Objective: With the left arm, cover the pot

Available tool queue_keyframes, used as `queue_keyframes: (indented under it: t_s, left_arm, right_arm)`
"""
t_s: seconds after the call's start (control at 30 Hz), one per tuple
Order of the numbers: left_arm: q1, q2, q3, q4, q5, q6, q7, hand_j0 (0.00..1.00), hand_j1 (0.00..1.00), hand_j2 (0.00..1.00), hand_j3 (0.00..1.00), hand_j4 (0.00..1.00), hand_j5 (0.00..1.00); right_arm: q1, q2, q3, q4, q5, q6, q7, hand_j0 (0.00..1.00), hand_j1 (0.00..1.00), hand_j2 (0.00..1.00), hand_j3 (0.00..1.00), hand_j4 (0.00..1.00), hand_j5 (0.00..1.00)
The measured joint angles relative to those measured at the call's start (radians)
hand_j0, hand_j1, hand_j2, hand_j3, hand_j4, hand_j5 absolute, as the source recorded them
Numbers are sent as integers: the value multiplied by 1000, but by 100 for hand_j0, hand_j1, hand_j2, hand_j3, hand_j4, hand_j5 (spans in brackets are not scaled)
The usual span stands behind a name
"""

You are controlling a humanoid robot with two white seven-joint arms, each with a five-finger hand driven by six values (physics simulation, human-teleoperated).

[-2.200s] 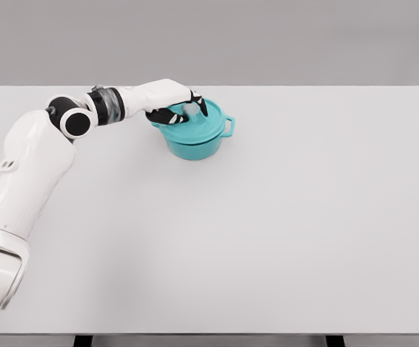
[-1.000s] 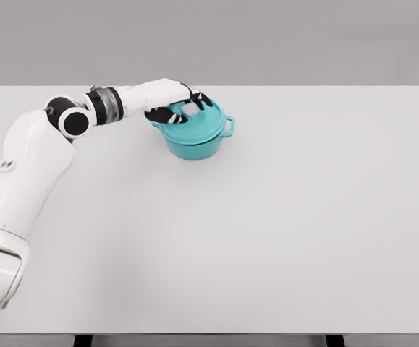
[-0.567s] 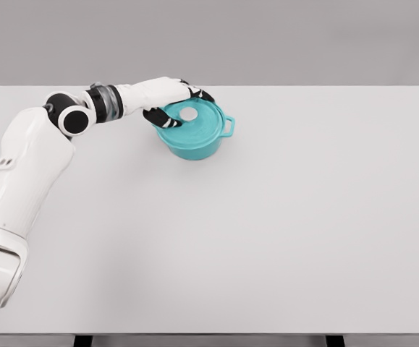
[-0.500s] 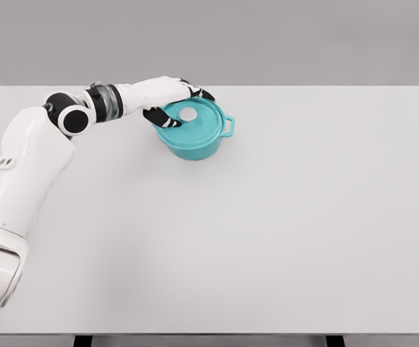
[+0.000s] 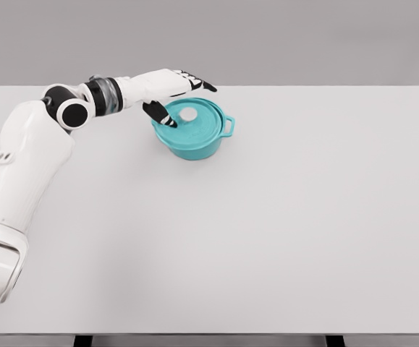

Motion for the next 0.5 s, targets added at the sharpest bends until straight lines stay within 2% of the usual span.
queue_keyframes:
  t_s: [0.23,0.3,0.5]
  left_arm:
    - [0,21,10,-53,3,0,0,96,96,96,96,96,96]
    - [17,55,25,-97,8,-1,-1,100,100,100,100,100,100]
    - [100,219,45,-246,87,-1,-3,100,100,100,100,100,100]
  right_arm:
    - [0,0,0,0,0,0,0,100,100,100,100,100,100]
    - [0,0,0,0,0,0,0,100,100,100,100,100,100]
    - [0,0,0,0,0,0,0,100,100,100,100,100,100]
